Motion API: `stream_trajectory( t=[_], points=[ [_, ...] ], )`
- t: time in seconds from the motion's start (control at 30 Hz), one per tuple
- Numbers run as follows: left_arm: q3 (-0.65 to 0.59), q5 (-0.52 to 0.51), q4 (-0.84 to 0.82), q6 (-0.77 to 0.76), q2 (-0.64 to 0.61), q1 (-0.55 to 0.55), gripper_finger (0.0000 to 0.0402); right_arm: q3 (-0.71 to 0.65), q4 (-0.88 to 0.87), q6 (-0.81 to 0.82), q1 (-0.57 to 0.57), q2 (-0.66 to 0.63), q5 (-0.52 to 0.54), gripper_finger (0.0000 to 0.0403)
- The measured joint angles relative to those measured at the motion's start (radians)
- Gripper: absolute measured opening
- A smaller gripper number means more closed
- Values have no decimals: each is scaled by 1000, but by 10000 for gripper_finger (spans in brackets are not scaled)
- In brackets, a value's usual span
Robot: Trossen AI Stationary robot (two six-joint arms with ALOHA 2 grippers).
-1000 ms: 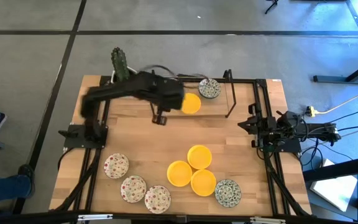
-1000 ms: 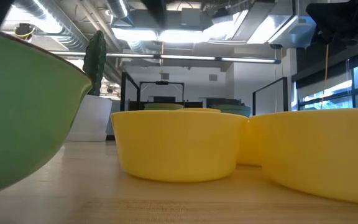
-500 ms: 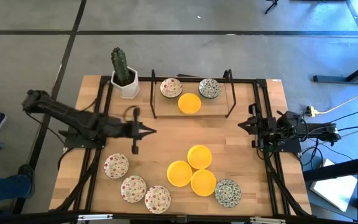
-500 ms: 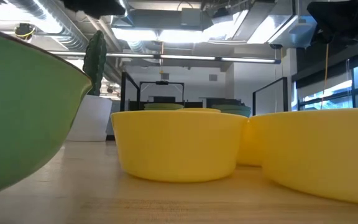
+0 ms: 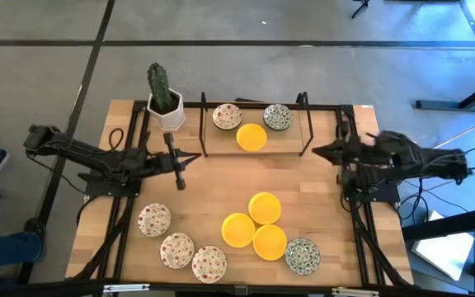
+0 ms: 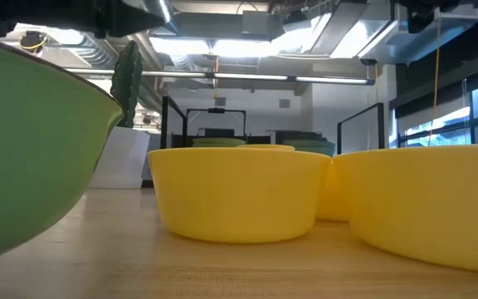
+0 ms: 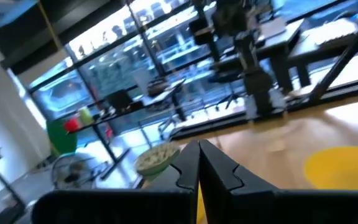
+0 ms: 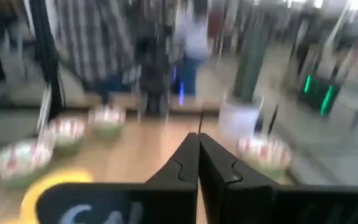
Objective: Pick & Place Mini bowls
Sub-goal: Stack the blue bowl on top of the blue bowls on the shelf
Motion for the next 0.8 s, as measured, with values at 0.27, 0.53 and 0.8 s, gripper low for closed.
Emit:
stream_trajectory(
  t=[0.27, 0.53, 0.8],
  points=[
    [-1, 8, -112, 0, 0, 38, 12, 481, -825, 299, 48, 520, -171, 29],
    [-1, 18, -144, -40, 0, 37, 8, 559, -950, 433, 201, 860, -371, 94],
    [-1, 45, -147, -42, 0, 37, 12, 557, -825, 469, 392, 1023, -376, 201]
  ],
)
